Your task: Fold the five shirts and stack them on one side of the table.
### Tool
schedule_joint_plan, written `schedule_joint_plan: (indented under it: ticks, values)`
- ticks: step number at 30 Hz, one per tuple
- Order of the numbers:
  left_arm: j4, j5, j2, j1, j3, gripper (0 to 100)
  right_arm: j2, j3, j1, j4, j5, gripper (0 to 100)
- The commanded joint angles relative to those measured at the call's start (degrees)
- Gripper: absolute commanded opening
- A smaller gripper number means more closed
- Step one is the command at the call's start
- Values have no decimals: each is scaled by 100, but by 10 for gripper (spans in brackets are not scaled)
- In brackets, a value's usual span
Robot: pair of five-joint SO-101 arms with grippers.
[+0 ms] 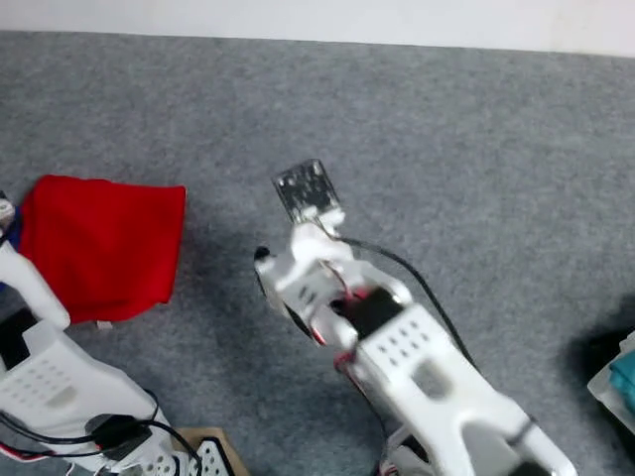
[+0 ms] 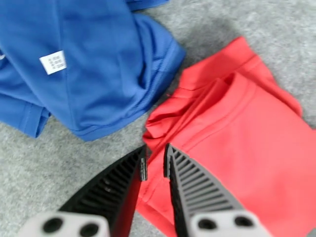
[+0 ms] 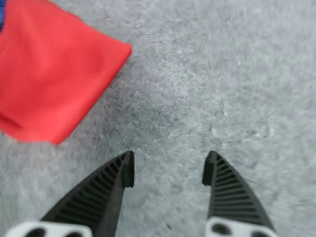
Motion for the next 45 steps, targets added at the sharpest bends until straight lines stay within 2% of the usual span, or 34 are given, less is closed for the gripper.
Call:
schedule_joint_plan:
  ticks: [1, 9, 20, 29, 39, 41, 45]
  values:
    - [35, -9, -57, 163, -198, 84, 1288, -1015, -84, -462, -668, 260]
    - [0, -18, -57, -127, -207, 84, 4101, -3635, -646, -558, -1644, 275]
    - [-9, -9, -40, -110, -189, 83, 6791, -6281, -936, -549, -1714, 275]
    - [-9, -9, -40, -110, -189, 82, 7169, -6580, -1341, -541, -1697, 275]
    - [-18, -9, -48, -110, 31, 82, 7600, -6589, -1429, -541, -1688, 265]
    - [-18, -9, -48, -110, 127, 82, 7600, -6580, -1429, -541, -1679, 218]
    - [-141, -9, -48, -127, 268, 82, 7618, -6607, -1332, -541, -1670, 6]
